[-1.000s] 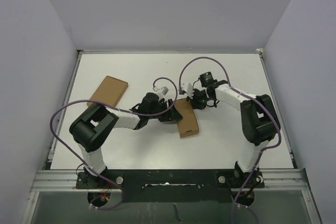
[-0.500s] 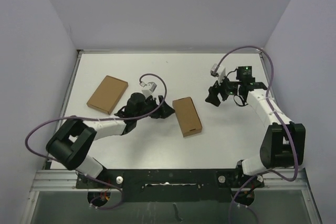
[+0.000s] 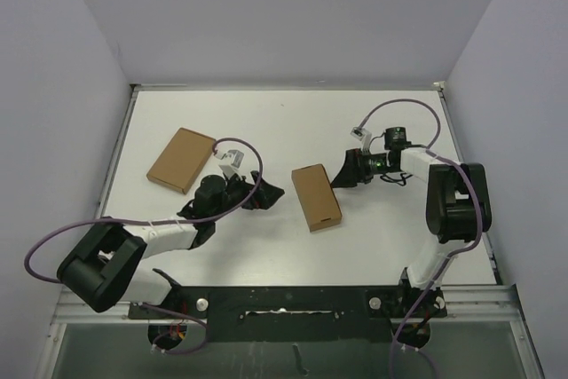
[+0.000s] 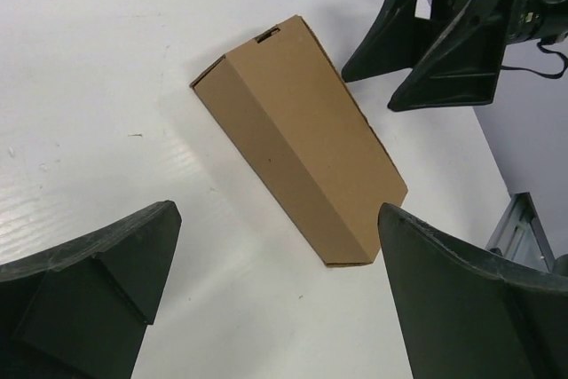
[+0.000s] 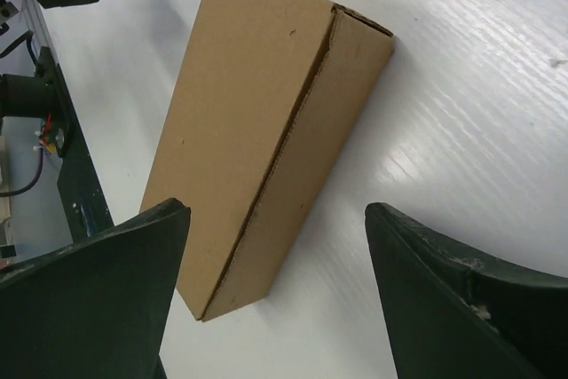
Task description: Fold the paper box
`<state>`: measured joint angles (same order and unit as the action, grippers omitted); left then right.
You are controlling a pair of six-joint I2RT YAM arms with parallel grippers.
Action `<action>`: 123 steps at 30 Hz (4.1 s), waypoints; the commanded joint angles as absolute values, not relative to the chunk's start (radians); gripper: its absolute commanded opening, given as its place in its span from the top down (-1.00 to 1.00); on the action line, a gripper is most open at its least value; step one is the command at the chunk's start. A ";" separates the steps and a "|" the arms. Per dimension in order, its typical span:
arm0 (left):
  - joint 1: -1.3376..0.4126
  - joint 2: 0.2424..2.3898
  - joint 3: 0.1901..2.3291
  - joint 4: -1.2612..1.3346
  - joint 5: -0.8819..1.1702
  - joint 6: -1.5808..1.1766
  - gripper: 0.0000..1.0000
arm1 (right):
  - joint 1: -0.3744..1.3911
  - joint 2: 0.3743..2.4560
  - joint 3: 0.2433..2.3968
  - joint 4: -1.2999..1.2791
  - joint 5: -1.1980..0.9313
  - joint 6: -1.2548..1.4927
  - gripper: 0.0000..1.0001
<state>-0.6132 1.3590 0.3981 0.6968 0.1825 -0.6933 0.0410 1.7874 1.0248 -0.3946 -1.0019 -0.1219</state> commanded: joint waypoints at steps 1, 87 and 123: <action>-0.629 1.409 0.406 0.841 0.178 -0.756 -0.90 | 0.097 1.801 1.074 -0.394 -1.003 -0.066 -0.61; -0.844 1.980 1.065 0.731 0.316 -0.888 0.86 | -0.077 1.802 1.227 -0.667 -0.696 -0.248 0.73; -0.224 1.089 1.398 -0.449 0.290 -0.315 -0.96 | -0.273 1.224 1.728 -0.805 -0.733 -0.254 -0.96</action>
<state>-0.2436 1.1187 1.3033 -0.2394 0.2298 -0.3580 -0.2749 1.2655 1.6058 -0.7353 -0.7082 -0.3157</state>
